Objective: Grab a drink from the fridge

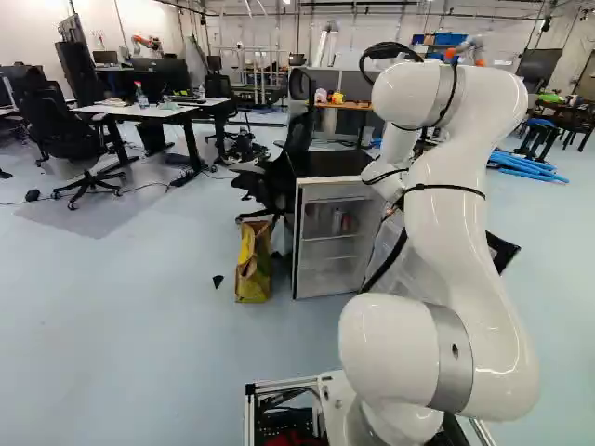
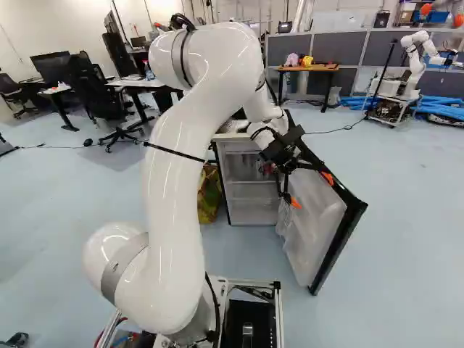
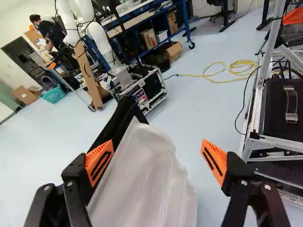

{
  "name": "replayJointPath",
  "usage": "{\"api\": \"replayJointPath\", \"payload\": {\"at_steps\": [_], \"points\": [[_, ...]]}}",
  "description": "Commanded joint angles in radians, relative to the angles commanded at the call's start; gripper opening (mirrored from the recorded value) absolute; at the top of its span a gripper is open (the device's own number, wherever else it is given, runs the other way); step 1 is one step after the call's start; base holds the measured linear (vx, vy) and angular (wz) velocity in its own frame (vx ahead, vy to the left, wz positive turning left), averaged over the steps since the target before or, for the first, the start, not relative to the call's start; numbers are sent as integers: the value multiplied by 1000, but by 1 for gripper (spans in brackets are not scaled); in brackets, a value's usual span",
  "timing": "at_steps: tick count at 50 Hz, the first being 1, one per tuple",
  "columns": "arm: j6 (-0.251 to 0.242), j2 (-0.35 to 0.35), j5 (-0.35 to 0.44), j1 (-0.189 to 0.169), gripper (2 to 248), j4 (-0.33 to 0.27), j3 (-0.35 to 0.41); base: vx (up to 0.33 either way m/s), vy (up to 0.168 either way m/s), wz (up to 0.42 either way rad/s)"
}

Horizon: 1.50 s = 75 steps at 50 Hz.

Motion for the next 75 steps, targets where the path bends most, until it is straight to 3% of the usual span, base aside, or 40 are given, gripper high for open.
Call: {"api": "replayJointPath", "payload": {"at_steps": [15,33,59,75], "points": [[0,-20,0,-45,247,-36,-50,0,0,0],[0,-17,-10,-45,247,-97,-45,0,0,0],[0,56,-29,-24,247,-202,124,0,0,0],[0,106,-29,-5,247,-327,237,0,0,0]]}}
